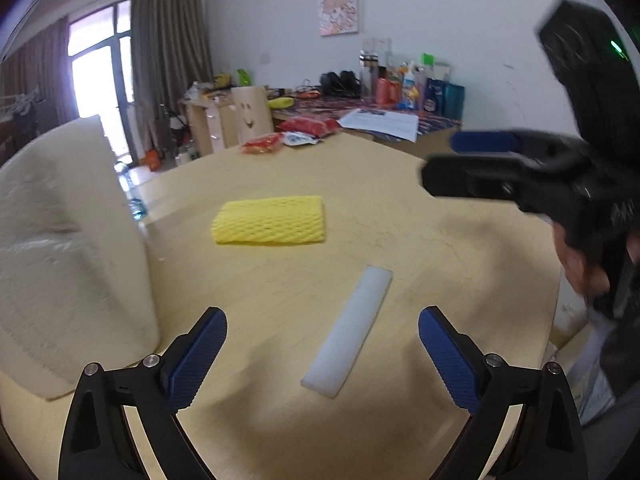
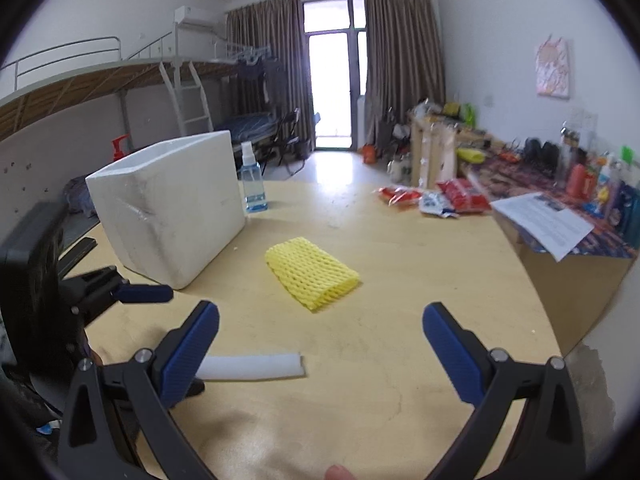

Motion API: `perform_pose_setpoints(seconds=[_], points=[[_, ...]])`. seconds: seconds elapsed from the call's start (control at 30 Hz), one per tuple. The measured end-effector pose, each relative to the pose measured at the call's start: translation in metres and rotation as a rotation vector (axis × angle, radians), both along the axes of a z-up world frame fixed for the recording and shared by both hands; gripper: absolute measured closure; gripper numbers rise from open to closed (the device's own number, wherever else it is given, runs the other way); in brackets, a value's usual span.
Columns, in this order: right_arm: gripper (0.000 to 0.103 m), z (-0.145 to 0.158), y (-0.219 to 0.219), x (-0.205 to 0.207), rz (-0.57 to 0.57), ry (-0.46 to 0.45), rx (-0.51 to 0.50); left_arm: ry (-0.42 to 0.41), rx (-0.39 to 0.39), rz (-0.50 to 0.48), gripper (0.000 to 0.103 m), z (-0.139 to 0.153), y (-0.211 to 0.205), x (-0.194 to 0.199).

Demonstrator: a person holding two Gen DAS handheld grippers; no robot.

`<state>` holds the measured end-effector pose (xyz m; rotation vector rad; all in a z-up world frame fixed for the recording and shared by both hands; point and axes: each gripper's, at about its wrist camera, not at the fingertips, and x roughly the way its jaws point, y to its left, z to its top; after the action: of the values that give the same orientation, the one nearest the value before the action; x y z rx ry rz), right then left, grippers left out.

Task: Organize soft objects
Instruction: 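Move the left gripper to the white foam strip while the right gripper approaches the yellow mesh sleeve, then close the left gripper on the white strip while the right gripper grasps the yellow mesh sleeve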

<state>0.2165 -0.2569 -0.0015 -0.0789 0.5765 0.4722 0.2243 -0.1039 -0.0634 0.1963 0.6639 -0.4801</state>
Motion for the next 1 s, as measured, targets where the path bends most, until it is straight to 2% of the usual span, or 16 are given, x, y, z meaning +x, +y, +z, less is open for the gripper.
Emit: perform_pose_setpoints(seconds=[0.07,0.23,0.37,0.4,0.47,0.73,0.87,0.93,1.0], points=[[0.000,0.001,0.001,0.011,0.024,0.019,-0.027,0.012,0.000,-0.022,0.007,-0.002,-0.002,0.004],[0.000,0.001,0.008,0.032,0.070,0.054,-0.088,0.067,0.010,-0.068,0.016,-0.009,-0.008,0.015],[0.001,-0.004,0.016,0.047,0.115,0.076,-0.132,0.109,0.031,-0.098,0.027,-0.016,-0.014,0.020],[0.005,-0.007,0.017,0.052,0.125,0.090,-0.138,0.117,0.034,-0.107,0.033,-0.018,-0.016,0.022],[0.007,-0.011,0.019,0.061,0.143,0.114,-0.142,0.131,0.044,-0.116,0.038,-0.020,-0.018,0.024],[0.010,-0.023,0.033,0.081,0.208,0.157,-0.171,0.190,0.071,-0.156,0.048,-0.027,-0.021,0.029],[0.010,-0.028,0.040,0.087,0.229,0.175,-0.183,0.176,0.101,-0.184,0.069,-0.026,-0.024,0.023],[0.010,-0.030,0.044,0.089,0.244,0.181,-0.192,0.168,0.109,-0.210,0.073,-0.025,-0.026,0.019],[0.012,-0.034,0.047,0.093,0.252,0.193,-0.203,0.152,0.131,-0.226,0.082,-0.025,-0.026,0.016]])
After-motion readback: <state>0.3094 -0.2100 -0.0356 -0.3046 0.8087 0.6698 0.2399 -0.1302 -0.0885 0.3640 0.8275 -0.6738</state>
